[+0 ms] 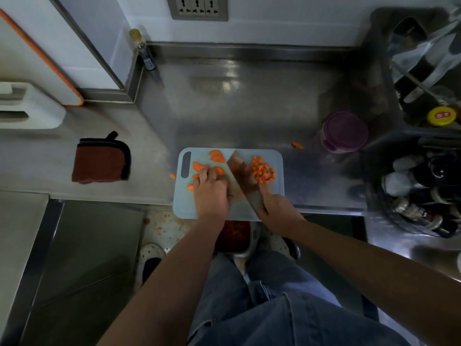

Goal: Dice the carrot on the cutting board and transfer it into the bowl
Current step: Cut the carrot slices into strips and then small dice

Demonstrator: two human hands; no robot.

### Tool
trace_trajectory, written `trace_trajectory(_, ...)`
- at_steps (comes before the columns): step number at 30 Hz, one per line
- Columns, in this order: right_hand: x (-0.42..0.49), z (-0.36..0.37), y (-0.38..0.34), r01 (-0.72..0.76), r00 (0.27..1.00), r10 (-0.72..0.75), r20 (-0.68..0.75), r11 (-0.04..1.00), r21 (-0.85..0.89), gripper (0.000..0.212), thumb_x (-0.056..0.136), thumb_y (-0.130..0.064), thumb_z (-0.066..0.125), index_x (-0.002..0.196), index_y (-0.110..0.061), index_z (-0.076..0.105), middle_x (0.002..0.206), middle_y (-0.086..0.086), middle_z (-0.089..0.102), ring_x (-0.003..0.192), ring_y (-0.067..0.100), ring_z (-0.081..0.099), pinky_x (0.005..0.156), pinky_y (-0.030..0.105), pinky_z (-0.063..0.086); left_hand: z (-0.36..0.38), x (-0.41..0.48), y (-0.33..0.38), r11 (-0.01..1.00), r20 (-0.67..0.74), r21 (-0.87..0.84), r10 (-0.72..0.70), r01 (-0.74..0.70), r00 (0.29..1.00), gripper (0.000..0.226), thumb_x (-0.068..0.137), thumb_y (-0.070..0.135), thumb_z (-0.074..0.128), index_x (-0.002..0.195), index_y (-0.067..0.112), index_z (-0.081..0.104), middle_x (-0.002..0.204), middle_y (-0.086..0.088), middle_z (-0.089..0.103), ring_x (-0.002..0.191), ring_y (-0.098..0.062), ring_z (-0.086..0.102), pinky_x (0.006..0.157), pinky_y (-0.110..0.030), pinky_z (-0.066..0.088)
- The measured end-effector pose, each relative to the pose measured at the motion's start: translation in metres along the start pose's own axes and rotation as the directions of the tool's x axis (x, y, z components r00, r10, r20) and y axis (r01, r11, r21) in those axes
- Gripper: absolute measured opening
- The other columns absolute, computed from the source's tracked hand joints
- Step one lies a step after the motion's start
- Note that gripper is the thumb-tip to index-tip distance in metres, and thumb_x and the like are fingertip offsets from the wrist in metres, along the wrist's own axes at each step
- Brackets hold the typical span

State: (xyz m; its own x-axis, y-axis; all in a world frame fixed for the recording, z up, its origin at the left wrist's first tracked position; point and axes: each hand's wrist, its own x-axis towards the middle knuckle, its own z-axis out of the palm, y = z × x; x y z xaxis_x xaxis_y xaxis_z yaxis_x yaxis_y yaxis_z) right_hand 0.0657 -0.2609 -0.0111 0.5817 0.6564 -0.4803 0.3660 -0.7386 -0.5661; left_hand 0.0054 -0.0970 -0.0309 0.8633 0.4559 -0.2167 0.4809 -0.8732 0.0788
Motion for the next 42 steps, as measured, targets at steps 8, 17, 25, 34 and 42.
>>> trace_trajectory(8,-0.002,-0.002,0.001,0.023,0.999,-0.024,0.034,0.999,0.030,0.039,0.096,-0.015,0.045,0.131,-0.013,0.028,0.076,0.007,0.061,0.064,0.021,0.061,0.060,0.039,0.055,0.000,0.000,0.000,1.000,-0.006,0.008,-0.003,0.003,1.000,0.029,0.081,0.041,0.068,0.100,0.019,0.068,0.127,-0.002,0.052,0.129,-0.028,0.031,0.106,-0.039,0.028)
trace_trajectory(17,0.003,-0.003,0.003,0.009,0.998,-0.006,-0.062,0.999,0.045,0.048,0.096,-0.017,0.043,0.136,-0.016,0.017,0.077,0.010,0.065,0.065,0.026,0.063,0.064,0.048,0.056,0.000,0.001,0.001,1.000,0.001,0.007,-0.011,0.011,1.000,0.026,0.080,0.040,0.070,0.099,0.023,0.069,0.127,0.000,0.052,0.129,-0.027,0.030,0.106,-0.039,0.027)
trace_trajectory(25,0.003,-0.005,0.007,-0.018,0.996,0.025,-0.087,0.997,0.078,0.058,0.096,-0.016,0.043,0.146,-0.021,0.013,0.075,0.013,0.065,0.063,0.026,0.063,0.062,0.048,0.056,0.001,0.003,0.000,0.999,0.011,-0.033,-0.007,0.008,1.000,0.024,0.083,0.041,0.067,0.097,0.022,0.070,0.124,0.000,0.055,0.129,-0.027,0.032,0.108,-0.040,0.030)
trace_trajectory(34,0.003,-0.020,-0.009,0.078,0.955,-0.162,-0.248,0.946,-0.315,0.050,0.092,-0.020,0.045,0.141,-0.024,0.032,0.088,0.011,0.064,0.076,0.037,0.062,0.061,0.036,0.042,-0.037,0.005,0.045,0.474,0.183,-0.840,-0.210,0.264,0.960,0.064,0.089,0.068,0.039,0.078,0.011,0.065,0.070,-0.005,0.070,0.068,-0.020,0.067,0.066,-0.035,0.053)
trace_trajectory(42,0.003,-0.018,0.005,0.195,0.957,-0.243,-0.158,0.942,-0.272,0.042,0.097,-0.048,0.041,0.134,-0.028,0.039,0.104,0.006,0.063,0.089,0.029,0.062,0.071,0.036,0.047,-0.043,0.007,0.034,0.556,0.213,-0.739,-0.345,0.381,0.914,0.041,0.103,0.023,0.037,0.068,0.004,0.048,0.071,-0.011,0.056,0.069,-0.027,0.057,0.061,-0.027,0.035)
